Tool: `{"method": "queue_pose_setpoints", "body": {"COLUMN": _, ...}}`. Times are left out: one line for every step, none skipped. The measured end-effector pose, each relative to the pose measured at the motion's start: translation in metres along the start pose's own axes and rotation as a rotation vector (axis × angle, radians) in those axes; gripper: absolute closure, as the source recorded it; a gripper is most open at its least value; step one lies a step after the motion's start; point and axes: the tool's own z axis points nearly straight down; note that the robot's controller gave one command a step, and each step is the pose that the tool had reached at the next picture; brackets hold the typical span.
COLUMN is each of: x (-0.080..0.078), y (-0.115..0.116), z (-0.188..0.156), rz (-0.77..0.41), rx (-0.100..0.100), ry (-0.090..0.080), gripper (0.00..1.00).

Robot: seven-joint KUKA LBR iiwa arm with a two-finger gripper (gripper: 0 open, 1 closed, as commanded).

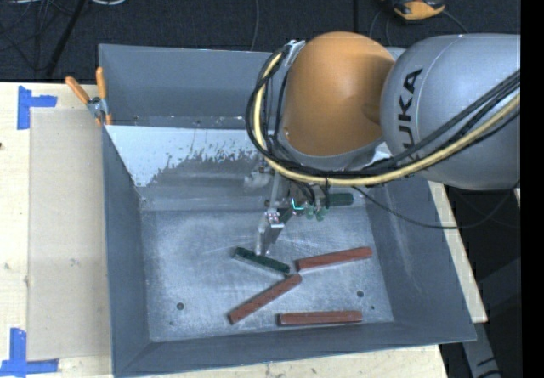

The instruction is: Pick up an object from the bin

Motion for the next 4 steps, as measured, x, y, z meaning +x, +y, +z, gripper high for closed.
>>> {"method": "queue_pose_setpoints", "body": {"x": 0.016, "y": -0.029, "z": 0.045, "rz": 0.023, "rx": -0.002, "ry": -0.006, "gripper": 0.0}}
{"method": "queue_pose_setpoints", "body": {"x": 0.059, "y": -0.035, "z": 0.08, "rz": 0.012, "rx": 0.002, "ry": 0.003, "gripper": 0.0}}
{"method": "queue_pose_setpoints", "body": {"x": 0.038, "y": -0.035, "z": 0.15, "rz": 0.078, "rx": -0.007, "ry": -0.026, "gripper": 1.0}}
{"method": "queue_pose_setpoints", "body": {"x": 0.044, "y": -0.037, "z": 0.158, "rz": 0.078, "rx": -0.002, "ry": -0.009, "gripper": 0.0}}
